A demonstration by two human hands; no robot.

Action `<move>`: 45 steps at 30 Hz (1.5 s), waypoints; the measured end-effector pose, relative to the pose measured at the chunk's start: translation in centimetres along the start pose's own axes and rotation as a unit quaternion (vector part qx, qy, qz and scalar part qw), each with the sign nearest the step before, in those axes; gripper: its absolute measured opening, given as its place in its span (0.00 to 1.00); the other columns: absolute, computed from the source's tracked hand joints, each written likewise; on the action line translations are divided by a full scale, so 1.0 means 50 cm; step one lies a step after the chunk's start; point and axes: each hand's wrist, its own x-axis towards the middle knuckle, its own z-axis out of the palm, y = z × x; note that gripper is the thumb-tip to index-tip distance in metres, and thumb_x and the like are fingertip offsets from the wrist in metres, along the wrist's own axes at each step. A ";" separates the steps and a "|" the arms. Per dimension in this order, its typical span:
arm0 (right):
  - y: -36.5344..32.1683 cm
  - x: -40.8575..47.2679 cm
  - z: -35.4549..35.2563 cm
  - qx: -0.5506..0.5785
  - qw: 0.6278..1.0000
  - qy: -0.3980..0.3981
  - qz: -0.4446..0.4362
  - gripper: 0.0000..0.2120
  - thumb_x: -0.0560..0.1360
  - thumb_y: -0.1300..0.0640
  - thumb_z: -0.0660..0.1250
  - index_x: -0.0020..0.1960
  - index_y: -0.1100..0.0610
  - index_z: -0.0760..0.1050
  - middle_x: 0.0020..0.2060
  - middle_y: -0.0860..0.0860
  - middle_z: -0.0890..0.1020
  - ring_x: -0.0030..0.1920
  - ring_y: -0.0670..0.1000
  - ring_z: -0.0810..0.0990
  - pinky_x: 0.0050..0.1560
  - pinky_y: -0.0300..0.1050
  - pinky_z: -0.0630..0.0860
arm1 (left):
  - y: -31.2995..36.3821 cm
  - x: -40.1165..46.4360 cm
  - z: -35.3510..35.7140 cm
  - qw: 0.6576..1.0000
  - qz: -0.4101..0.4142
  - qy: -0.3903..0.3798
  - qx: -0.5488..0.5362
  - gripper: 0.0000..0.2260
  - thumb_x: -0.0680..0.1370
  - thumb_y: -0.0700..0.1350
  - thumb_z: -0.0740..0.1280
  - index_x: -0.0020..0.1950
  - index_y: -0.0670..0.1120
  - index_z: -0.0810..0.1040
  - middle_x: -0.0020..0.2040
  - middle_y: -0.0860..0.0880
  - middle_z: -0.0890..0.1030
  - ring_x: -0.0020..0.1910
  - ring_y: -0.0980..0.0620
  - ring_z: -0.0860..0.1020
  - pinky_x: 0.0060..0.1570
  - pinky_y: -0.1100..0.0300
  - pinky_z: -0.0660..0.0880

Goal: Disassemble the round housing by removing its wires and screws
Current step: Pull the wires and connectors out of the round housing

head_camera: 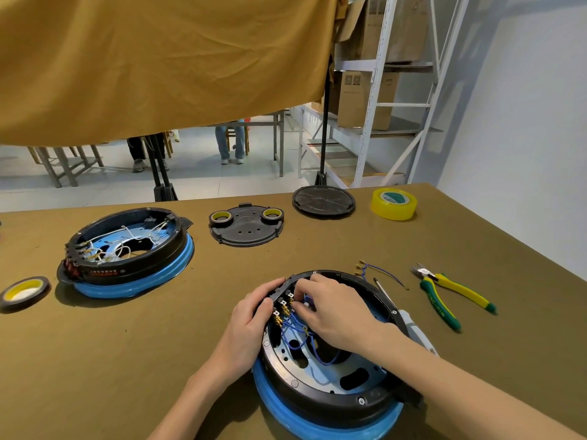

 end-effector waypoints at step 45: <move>0.016 -0.002 0.004 0.067 0.997 -0.031 0.023 0.05 0.82 0.46 0.61 0.48 0.43 0.72 0.47 0.43 0.76 0.49 0.49 0.75 0.49 0.50 0.74 | -0.015 0.009 -0.003 1.000 0.013 -0.007 0.009 0.23 0.81 0.60 0.57 0.73 0.57 0.75 0.66 0.57 0.81 0.69 0.51 0.77 0.69 0.40 0.72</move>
